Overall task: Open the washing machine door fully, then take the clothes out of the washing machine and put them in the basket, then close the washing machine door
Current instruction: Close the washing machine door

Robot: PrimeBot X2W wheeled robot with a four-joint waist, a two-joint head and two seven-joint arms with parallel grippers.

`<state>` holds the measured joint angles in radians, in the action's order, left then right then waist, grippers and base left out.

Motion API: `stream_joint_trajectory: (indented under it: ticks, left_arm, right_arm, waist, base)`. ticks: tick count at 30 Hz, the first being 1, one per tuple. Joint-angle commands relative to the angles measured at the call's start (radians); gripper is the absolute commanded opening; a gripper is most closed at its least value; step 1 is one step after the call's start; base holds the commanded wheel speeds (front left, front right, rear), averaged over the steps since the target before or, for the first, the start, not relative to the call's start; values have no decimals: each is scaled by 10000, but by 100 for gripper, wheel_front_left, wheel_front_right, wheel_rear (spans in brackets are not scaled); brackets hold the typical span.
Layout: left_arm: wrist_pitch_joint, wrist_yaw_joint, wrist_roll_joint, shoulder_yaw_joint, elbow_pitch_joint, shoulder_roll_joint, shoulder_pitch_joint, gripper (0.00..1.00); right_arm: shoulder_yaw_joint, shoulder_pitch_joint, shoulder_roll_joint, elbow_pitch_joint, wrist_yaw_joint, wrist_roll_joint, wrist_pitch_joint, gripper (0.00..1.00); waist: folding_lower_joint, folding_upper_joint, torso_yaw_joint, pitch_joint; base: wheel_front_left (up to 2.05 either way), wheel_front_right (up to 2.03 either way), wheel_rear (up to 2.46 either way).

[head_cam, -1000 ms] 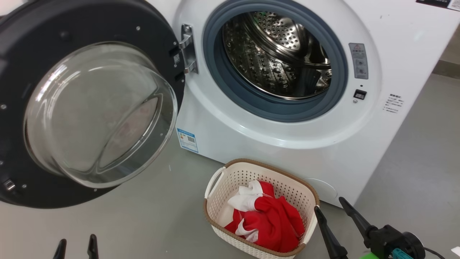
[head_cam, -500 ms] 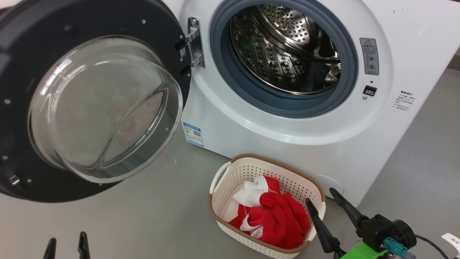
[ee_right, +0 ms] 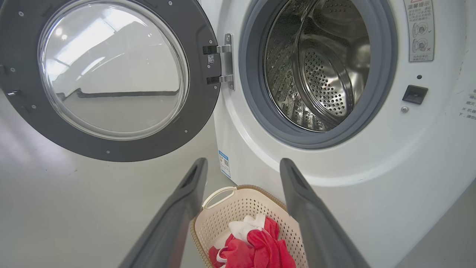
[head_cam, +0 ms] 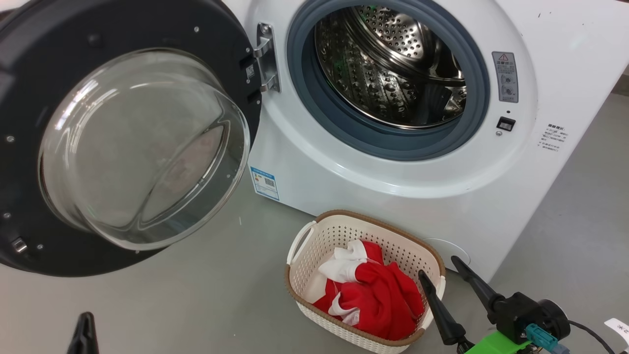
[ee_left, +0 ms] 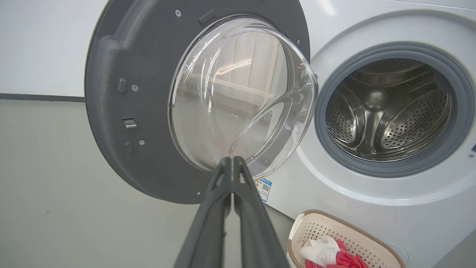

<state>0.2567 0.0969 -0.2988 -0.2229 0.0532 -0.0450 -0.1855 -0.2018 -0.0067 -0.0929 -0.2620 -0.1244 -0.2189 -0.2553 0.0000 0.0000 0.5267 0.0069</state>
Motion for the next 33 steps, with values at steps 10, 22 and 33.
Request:
stream_joint_trajectory:
  ticks: [10,22,33]
  left_arm:
    - [51,284,-528,-1646,-1274,-527,1968,0]
    - [51,335,-2030,-2176,-727,-3430,5280,0]
    - [43,336,-5108,-1660,2867,-5747,7870,0]
  right_arm:
    - [-52,-220,22,305,-63,29,-65,100]
    - [4,-360,49,339,-63,202,-65,100]
    - [66,-357,65,366,-63,311,-65,100]
  waist:
    - [0,0,36,162]
    - [0,0,8,538]
    - [0,0,-4,781]
  base:
    - [0,0,0]
    - [0,0,0]
    - [0,0,0]
